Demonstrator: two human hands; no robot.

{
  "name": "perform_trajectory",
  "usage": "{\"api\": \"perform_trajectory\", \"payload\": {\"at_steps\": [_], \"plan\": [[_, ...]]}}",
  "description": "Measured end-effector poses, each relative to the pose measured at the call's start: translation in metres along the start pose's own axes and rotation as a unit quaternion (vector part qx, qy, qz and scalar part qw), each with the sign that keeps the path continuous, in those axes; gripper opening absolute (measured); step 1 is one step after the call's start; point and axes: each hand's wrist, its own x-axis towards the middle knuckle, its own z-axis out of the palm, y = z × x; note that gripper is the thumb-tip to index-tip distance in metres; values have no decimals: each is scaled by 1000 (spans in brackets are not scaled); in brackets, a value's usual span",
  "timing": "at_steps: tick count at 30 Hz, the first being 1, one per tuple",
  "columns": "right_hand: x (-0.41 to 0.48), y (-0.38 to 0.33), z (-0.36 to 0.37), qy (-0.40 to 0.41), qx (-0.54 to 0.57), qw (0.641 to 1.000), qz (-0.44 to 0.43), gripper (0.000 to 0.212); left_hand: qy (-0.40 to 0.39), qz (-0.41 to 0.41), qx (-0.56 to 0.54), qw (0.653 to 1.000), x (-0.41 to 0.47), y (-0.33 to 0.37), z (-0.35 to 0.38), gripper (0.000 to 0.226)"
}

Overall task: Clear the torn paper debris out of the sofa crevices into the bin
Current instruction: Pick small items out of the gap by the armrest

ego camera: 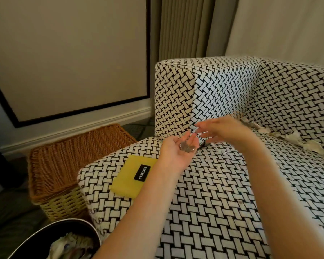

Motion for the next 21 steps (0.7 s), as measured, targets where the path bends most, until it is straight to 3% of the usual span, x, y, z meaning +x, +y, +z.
{"api": "perform_trajectory", "payload": {"at_steps": [2,3,6,7,8,9,10,12,13,14,15,16,17,18,19,21], "plan": [[-5,2,35,58,174,983,25,25,-18,26,1,999,-6,5,1,35],[-6,4,52,73,295,951,55,25,-19,46,10,999,-7,6,1,37],[-15,2,86,32,636,759,131,33,-12,116,91,989,-9,5,0,47],[-19,-2,90,38,693,707,134,36,-12,136,139,981,-9,4,0,51],[-22,-3,93,50,721,679,132,37,-15,152,192,969,-8,3,-2,52],[-25,-4,95,62,733,665,131,38,-19,165,247,955,-8,2,-4,53],[-26,-2,96,80,701,698,125,39,-22,177,289,941,-9,2,-6,53],[-26,-5,97,140,669,699,210,41,-29,194,338,921,-13,5,-10,52],[-31,-9,103,148,565,781,219,43,-30,202,351,914,-16,8,-11,50],[-31,-6,108,137,529,812,204,48,-35,215,361,907,-19,13,-11,49],[-35,-4,109,100,615,755,204,56,-37,227,374,898,-20,19,-13,48],[-38,-3,108,60,685,711,149,61,-38,237,390,889,-22,24,-15,47],[-38,-1,109,54,702,702,102,55,-29,259,430,864,-23,31,-17,46],[-39,-2,108,58,732,669,117,46,-5,294,499,815,-23,38,-21,44],[-39,0,106,62,752,639,146,41,31,329,586,740,-21,45,-26,42],[-40,1,103,71,729,660,167,40,107,279,761,576,-15,59,-39,48]]}}
